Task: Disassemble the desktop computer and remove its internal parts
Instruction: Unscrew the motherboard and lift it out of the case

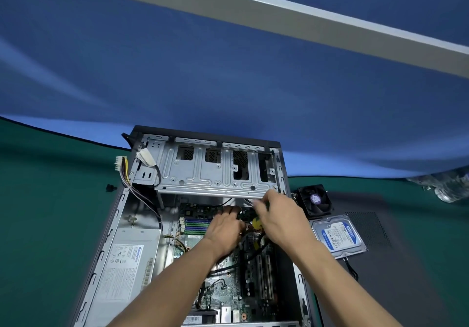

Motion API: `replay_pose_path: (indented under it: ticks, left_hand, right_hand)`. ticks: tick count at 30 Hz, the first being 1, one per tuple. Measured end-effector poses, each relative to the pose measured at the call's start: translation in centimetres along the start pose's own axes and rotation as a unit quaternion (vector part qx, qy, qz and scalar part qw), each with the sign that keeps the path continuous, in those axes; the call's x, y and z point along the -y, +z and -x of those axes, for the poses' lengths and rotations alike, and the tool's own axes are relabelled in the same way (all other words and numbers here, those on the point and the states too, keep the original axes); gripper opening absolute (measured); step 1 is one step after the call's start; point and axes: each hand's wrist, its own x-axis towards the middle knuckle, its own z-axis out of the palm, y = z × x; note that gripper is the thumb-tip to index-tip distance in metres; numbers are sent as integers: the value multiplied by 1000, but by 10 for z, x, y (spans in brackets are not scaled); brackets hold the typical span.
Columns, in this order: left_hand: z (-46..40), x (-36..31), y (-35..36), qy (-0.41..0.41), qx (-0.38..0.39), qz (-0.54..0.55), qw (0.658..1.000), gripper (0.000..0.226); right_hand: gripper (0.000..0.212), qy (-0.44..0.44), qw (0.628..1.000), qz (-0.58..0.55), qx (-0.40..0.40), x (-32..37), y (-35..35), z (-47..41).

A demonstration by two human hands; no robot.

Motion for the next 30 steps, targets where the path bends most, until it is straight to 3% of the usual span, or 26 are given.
replay_pose_path:
  ticks: [4, 8, 11, 17, 22, 30]
  left_hand:
    - [0, 0, 0, 0, -2, -10, 1000, 31]
    - [2, -2, 3, -1, -15, -2, 1000, 46]
    - [2, -3, 3, 0, -22, -9, 1000, 37]
    - [4, -10, 3, -16, -38, -32, 999, 31]
    - [3, -29, 5, -36, -42, -88, 995, 34]
    - [-2, -26, -4, 65, -19, -188, 980, 28]
  right_hand:
    - [21, -12, 1000, -12, 11, 0, 2, 0]
    - [17, -5, 1000, -12, -1, -4, 1, 3]
    - [26, -20, 999, -16, 18, -7, 1, 4]
    - [12, -46, 999, -9, 0, -8, 3, 6]
    - [7, 17, 999, -13, -40, -14, -10, 8]
    - [10, -9, 997, 7, -77, -32, -22, 22]
